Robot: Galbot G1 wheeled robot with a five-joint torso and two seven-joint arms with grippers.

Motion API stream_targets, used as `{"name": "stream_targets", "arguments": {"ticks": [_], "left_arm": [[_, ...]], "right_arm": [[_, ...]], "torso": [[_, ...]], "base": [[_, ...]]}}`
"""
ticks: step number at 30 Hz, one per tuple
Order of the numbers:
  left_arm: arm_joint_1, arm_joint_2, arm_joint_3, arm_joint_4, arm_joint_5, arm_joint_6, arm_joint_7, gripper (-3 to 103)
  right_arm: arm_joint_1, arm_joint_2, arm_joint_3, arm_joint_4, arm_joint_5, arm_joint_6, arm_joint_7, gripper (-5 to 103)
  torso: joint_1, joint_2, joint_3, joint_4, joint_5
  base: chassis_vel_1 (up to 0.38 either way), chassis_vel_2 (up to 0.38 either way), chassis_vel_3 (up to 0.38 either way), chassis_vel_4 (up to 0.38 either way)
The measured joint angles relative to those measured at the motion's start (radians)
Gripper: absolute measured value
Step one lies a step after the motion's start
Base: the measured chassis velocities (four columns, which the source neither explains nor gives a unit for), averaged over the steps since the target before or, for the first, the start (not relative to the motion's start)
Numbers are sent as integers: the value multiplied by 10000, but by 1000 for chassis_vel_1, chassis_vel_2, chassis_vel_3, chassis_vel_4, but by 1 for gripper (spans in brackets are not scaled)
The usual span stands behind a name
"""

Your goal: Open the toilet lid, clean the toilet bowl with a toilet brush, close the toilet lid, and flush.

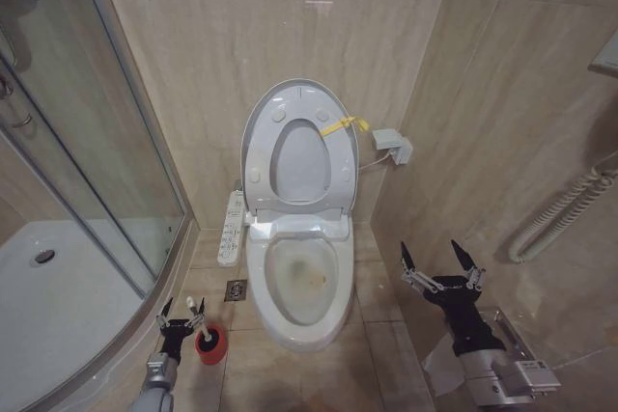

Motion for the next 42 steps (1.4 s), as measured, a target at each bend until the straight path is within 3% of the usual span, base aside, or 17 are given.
{"name": "stream_targets", "arguments": {"ticks": [13,14,20,21,28,29,42], "left_arm": [[-185,-51,4,285,-26,-282,221,97],[-162,-36,4,261,-28,-293,282,78],[-52,-27,-13,242,-107,-319,359,78],[-29,-30,-17,242,-122,-326,364,51],[42,-49,-27,218,-271,-348,375,51],[49,-46,-37,217,-276,-362,375,26],[497,-154,-151,-225,-798,-622,631,26]], "right_arm": [[0,0,0,0,0,0,0,100],[0,0,0,-1,0,0,0,100],[0,0,0,-1,0,0,0,100],[0,0,0,-1,0,0,0,100],[0,0,0,0,0,0,0,100],[0,0,0,-1,0,0,0,100],[0,0,0,0,0,0,0,100]], "torso": [[0,0,-1,0,0],[0,0,-1,0,0],[0,0,-1,0,1],[-1,0,-1,1,0],[-1,0,-1,-1,-1],[-1,0,-1,-1,-1],[-1,0,-1,1,0]], "base": [[0,0,0,0],[0,0,0,0],[0,0,0,0],[0,0,0,0],[0,0,0,0],[0,0,0,0],[0,0,0,0]]}}
